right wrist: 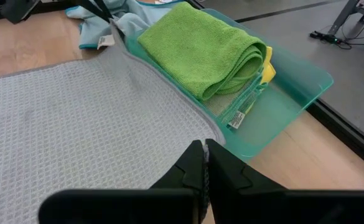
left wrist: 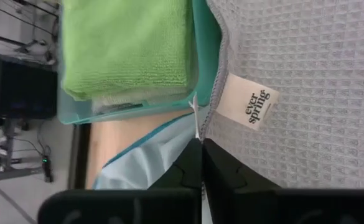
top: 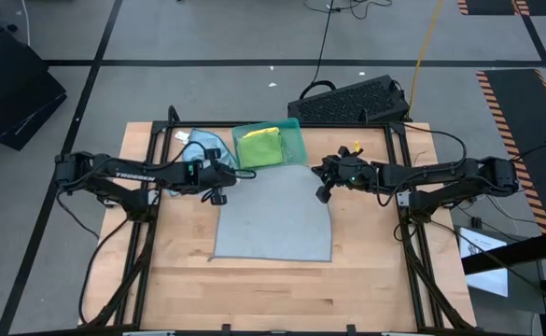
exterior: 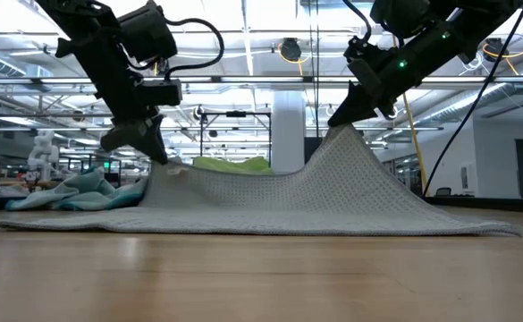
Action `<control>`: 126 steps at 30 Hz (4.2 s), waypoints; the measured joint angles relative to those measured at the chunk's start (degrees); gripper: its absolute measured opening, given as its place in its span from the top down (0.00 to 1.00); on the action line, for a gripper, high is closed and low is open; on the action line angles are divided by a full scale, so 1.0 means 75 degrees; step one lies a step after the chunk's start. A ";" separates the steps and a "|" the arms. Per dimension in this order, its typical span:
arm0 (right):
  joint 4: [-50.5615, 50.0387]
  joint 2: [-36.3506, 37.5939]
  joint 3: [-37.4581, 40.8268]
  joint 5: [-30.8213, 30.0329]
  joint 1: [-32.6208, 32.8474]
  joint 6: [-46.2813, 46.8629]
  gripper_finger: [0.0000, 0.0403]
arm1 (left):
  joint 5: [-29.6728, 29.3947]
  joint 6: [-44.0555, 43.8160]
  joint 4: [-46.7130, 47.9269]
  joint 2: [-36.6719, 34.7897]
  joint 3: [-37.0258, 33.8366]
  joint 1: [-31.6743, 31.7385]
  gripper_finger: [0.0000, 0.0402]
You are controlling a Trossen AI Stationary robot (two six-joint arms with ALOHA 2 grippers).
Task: Fold microfiber towels
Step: Fold the gray microfiber cloth
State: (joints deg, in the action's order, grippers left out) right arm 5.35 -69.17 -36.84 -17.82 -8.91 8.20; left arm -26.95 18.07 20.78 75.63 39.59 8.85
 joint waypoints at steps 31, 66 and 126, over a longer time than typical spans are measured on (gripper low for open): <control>-0.0576 0.0472 0.0006 0.0832 0.1430 0.0627 0.99 | 0.0631 -0.1260 0.1089 -0.1092 0.0050 -0.2238 0.99; 0.1682 0.0271 0.2182 0.0505 0.4101 0.4009 0.99 | 0.0342 -0.4470 0.1145 -0.0091 0.0047 -0.5089 0.99; 0.5198 -0.2425 0.2629 0.1183 0.5476 0.5069 0.80 | 0.0797 -0.5404 0.0880 0.0392 0.0047 -0.5399 0.93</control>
State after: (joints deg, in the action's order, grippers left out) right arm 44.34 -87.35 -17.12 -8.95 32.16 46.22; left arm -20.97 -22.46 27.38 78.56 39.94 -31.64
